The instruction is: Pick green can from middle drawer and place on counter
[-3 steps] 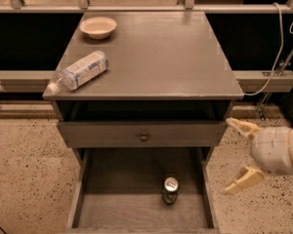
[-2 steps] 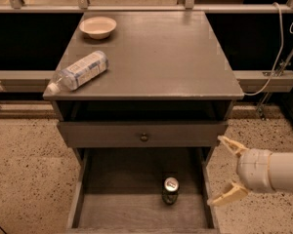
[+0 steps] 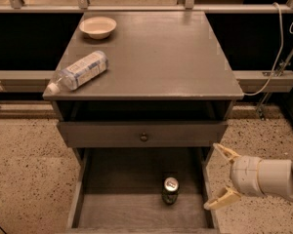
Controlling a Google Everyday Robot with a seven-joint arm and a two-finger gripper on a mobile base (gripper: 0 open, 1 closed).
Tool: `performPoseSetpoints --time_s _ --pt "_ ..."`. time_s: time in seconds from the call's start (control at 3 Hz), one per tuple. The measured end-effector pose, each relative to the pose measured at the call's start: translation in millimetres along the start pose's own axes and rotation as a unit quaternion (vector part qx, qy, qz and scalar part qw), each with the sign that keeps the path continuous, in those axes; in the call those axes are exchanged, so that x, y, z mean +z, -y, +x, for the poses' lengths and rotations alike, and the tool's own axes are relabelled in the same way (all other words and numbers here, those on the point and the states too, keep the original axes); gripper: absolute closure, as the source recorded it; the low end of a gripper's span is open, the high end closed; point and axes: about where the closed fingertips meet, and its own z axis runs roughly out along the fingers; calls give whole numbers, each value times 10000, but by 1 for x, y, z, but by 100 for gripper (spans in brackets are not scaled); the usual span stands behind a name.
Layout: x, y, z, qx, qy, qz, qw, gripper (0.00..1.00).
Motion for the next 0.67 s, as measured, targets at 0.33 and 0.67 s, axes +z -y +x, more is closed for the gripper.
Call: performPoseSetpoints --time_s 0.33,0.67 --pt "9 -2 -2 -30 90 -153 9998 0" --pt "71 -12 9 -84 364 -365 9986 0"
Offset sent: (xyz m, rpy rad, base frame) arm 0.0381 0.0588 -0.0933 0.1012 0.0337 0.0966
